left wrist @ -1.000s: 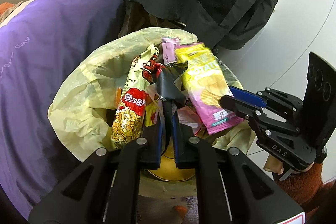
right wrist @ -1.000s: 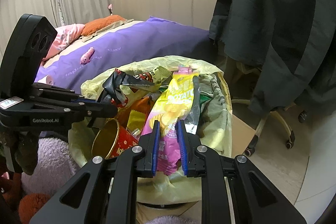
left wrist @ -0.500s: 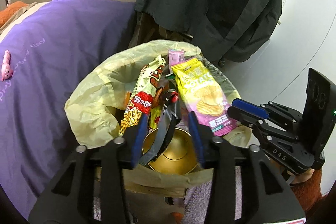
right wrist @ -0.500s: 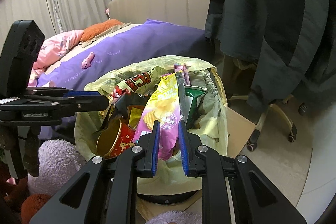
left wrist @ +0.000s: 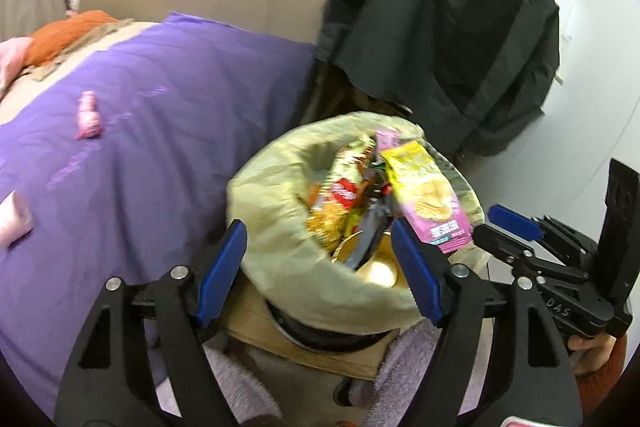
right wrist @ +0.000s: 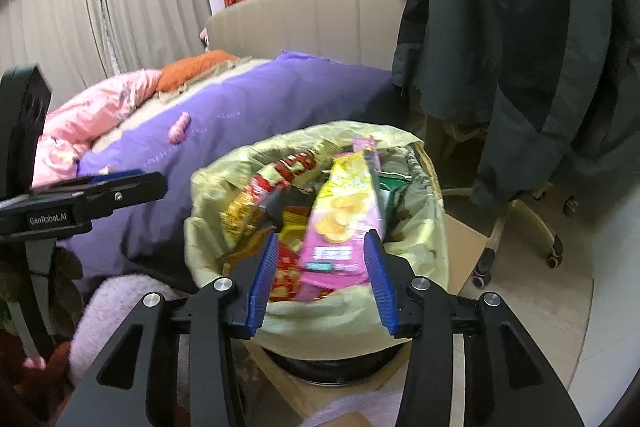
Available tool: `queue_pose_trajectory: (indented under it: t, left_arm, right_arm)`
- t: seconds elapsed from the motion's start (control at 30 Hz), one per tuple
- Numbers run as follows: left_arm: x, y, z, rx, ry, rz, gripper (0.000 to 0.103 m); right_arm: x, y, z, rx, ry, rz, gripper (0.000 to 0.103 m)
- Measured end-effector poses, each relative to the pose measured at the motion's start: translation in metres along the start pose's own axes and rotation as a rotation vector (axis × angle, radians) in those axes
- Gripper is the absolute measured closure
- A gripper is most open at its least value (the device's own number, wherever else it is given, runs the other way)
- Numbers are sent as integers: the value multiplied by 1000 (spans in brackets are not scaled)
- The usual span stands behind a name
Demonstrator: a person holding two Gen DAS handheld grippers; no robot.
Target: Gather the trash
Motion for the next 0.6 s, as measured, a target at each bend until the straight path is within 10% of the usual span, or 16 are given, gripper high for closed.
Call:
queue_pose_trajectory:
  t: [0.6]
  left_arm:
    - [-158, 89, -59, -16, -259, 262, 32]
  right_arm:
    - [-80, 131, 10, -69, -128, 29, 52]
Point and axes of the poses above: each gripper's, at about its wrist camera, not at the fingertips, and x roughly the way its jaws point, y to its left, z to its top, the point moved 7 cm from there along x, roughly the way its jaws point, and after that the axes turned 14 degrees about -x, right-handed, at the moved point
